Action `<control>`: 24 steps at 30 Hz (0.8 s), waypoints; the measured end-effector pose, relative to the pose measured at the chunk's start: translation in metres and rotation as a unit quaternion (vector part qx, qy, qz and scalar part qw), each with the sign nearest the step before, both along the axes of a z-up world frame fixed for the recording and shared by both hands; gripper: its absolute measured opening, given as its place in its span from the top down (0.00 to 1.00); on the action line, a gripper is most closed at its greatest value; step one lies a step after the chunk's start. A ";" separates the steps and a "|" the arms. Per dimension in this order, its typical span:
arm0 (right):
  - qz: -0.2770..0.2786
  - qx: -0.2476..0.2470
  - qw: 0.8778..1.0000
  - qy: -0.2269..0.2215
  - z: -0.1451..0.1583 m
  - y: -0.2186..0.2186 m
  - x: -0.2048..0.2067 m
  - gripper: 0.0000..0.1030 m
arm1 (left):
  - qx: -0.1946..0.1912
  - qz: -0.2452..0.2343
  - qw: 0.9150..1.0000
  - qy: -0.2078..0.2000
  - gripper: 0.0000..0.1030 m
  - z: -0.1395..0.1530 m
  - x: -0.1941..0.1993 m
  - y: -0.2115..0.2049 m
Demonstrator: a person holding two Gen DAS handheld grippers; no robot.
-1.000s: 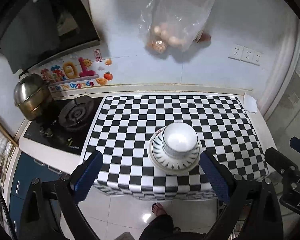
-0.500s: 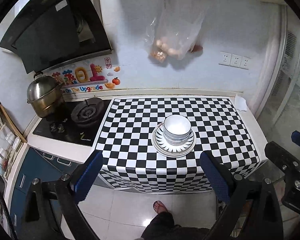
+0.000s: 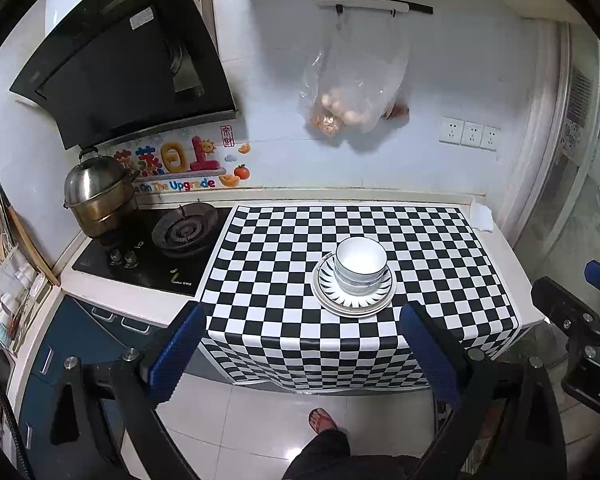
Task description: Organize plates and bowls
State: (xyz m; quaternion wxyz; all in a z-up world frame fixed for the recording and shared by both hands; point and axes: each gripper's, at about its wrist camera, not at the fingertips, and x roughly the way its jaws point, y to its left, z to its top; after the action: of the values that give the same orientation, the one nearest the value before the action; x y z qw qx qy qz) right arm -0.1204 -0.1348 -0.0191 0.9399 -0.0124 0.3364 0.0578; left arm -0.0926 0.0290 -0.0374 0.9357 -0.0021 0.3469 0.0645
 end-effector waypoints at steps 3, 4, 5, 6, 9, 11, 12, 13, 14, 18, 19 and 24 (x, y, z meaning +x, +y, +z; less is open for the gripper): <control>0.000 0.000 1.000 0.001 0.000 0.000 0.004 0.09 | 0.001 0.001 1.000 0.000 0.04 0.000 0.000 0.001; -0.001 0.000 1.000 0.001 0.001 0.001 0.004 0.09 | 0.001 0.001 1.000 0.001 0.04 0.000 0.001 0.002; -0.001 0.000 1.000 0.001 0.001 0.001 0.005 0.09 | 0.001 0.001 1.000 0.001 0.04 0.000 0.001 0.002; -0.002 0.000 1.000 0.000 0.002 0.001 0.006 0.09 | 0.002 0.001 1.000 0.000 0.04 0.000 0.001 0.002; -0.004 0.000 1.000 -0.002 0.002 0.001 0.008 0.09 | 0.004 0.002 1.000 -0.001 0.04 0.001 0.000 0.003; -0.004 0.002 1.000 0.000 0.001 0.002 0.010 0.08 | 0.004 0.003 1.000 0.000 0.04 0.001 0.000 0.003; -0.004 0.001 1.000 0.001 0.000 0.002 0.011 0.08 | 0.003 0.003 1.000 0.000 0.04 0.001 0.000 0.003; -0.004 0.000 1.000 0.002 -0.001 0.003 0.011 0.08 | 0.003 0.003 1.000 0.001 0.04 0.000 0.000 0.004; -0.004 -0.001 1.000 0.003 -0.002 0.003 0.011 0.08 | 0.003 0.003 1.000 0.003 0.04 0.000 0.001 0.006; -0.006 -0.002 1.000 0.006 -0.005 0.005 0.013 0.08 | 0.002 0.002 1.000 0.005 0.04 -0.001 0.005 0.009; -0.007 -0.002 1.000 0.007 -0.006 0.004 0.015 0.08 | 0.003 0.001 1.000 0.005 0.04 -0.001 0.005 0.009; -0.010 -0.005 1.000 0.011 -0.009 0.004 0.018 0.08 | 0.003 0.000 1.000 0.005 0.04 -0.001 0.005 0.010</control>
State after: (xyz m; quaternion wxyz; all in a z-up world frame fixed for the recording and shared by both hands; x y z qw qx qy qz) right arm -0.1021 -0.1303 -0.0279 0.9366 -0.0128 0.3471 0.0472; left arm -0.0875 0.0390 -0.0386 0.9340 0.0005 0.3512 0.0658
